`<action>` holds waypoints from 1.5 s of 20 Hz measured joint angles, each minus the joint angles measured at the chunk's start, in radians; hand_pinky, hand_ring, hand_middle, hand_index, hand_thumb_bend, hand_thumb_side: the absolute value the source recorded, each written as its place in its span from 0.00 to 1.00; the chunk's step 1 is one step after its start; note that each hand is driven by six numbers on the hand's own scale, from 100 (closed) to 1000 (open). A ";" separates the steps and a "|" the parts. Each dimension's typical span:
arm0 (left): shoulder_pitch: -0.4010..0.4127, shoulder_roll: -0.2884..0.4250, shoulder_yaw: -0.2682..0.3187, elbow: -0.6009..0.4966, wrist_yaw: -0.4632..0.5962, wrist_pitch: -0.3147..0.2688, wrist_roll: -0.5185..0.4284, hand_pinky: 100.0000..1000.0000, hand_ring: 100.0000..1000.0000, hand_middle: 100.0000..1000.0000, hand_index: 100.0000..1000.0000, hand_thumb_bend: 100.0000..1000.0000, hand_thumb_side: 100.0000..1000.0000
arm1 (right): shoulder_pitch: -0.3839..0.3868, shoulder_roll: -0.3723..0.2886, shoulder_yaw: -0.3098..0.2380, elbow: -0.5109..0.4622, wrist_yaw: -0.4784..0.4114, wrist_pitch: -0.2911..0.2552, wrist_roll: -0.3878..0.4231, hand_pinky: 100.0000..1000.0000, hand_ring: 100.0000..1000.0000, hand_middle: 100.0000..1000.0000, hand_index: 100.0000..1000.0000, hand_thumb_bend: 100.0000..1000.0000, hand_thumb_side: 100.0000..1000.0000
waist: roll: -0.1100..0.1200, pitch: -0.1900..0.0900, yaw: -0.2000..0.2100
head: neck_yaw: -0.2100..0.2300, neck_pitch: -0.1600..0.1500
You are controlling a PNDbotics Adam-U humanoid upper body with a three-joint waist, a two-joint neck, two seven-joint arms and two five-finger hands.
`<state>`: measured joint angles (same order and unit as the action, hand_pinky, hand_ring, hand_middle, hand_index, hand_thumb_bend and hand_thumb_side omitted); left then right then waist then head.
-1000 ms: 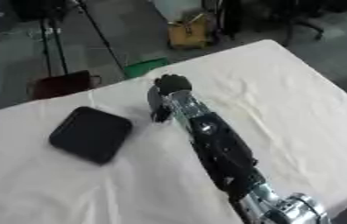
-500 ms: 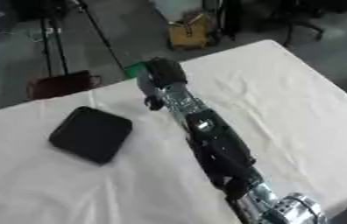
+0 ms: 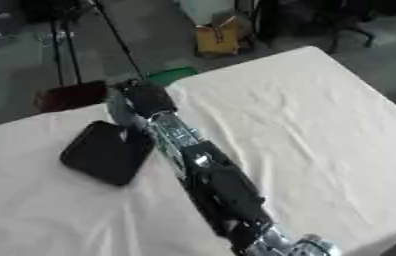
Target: Pick up objects on the table and place them in the box.
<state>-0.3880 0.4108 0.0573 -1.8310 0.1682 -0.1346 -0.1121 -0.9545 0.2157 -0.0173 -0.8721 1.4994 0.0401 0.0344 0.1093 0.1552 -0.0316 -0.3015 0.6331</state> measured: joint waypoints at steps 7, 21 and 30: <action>-0.002 -0.008 -0.005 0.000 0.004 0.000 -0.005 0.68 0.61 0.78 0.87 0.65 0.73 | 0.039 0.051 -0.014 0.017 0.066 0.037 -0.018 0.32 0.29 0.66 0.78 0.00 0.17 | 0.004 0.000 0.015 | -0.006 0.000; -0.005 -0.013 -0.011 -0.002 0.009 0.000 -0.012 0.68 0.61 0.78 0.87 0.65 0.73 | 0.046 0.075 -0.101 -0.011 0.167 0.214 -0.084 0.31 0.29 0.65 0.77 0.00 0.16 | 0.012 0.000 0.032 | -0.016 0.000; -0.005 -0.016 -0.011 -0.005 0.009 -0.001 -0.014 0.68 0.61 0.78 0.87 0.64 0.73 | 0.085 0.091 -0.118 -0.020 0.167 0.222 -0.076 0.66 0.65 0.84 0.88 0.06 0.35 | 0.018 -0.001 0.039 | -0.018 0.000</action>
<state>-0.3934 0.3946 0.0458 -1.8362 0.1777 -0.1356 -0.1266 -0.8699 0.3063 -0.1349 -0.8924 1.6668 0.2623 -0.0420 0.1270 0.1547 0.0074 -0.3195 0.6331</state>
